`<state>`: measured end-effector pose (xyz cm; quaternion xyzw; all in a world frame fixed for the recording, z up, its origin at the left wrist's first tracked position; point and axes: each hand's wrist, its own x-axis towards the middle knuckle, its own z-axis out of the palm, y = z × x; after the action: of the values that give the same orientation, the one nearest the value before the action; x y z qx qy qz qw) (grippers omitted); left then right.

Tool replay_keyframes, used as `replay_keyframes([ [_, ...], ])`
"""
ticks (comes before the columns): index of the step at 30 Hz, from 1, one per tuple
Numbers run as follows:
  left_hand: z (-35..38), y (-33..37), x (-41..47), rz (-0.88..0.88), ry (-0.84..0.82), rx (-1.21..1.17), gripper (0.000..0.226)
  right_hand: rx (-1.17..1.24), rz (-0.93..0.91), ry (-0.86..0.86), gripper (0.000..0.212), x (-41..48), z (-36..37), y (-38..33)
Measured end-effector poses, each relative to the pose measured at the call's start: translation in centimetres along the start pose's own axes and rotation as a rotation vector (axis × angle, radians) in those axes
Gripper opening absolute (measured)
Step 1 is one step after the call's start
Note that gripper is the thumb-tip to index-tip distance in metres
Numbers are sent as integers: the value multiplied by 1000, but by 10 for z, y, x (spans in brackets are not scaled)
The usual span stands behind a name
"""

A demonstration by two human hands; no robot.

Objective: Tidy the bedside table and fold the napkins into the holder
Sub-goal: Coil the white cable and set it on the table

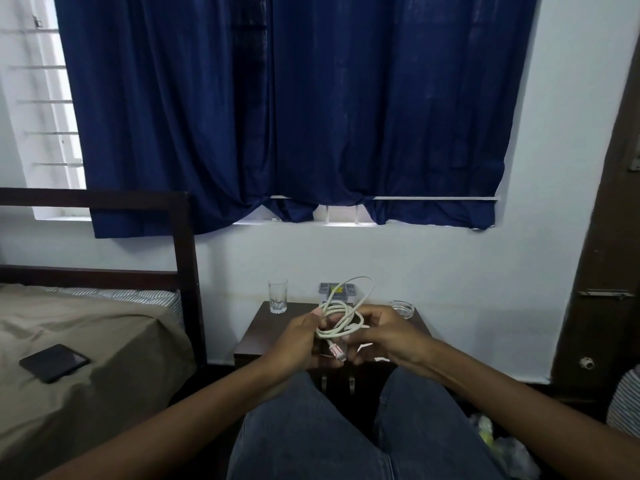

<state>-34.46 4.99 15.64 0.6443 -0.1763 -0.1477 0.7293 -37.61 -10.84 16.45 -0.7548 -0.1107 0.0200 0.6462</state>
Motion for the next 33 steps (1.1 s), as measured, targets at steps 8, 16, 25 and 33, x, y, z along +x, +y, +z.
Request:
replay_keyframes([
  [8, -1, 8, 3, 44, 2, -139, 37, -934, -105, 37, 11, 7, -39, 30],
  [16, -18, 16, 13, 154, 199, -63, 39, -1026, -11, 20, 29, 10, -72, 51],
  [25, -45, 11, 20, 342, 558, 443, 33, -1053, 44, -230, 11, -6, -41, -14],
  [33, -41, 1, 21, 435, 536, 769, 37, -1468, -165, -444, 17, -32, 17, -48],
])
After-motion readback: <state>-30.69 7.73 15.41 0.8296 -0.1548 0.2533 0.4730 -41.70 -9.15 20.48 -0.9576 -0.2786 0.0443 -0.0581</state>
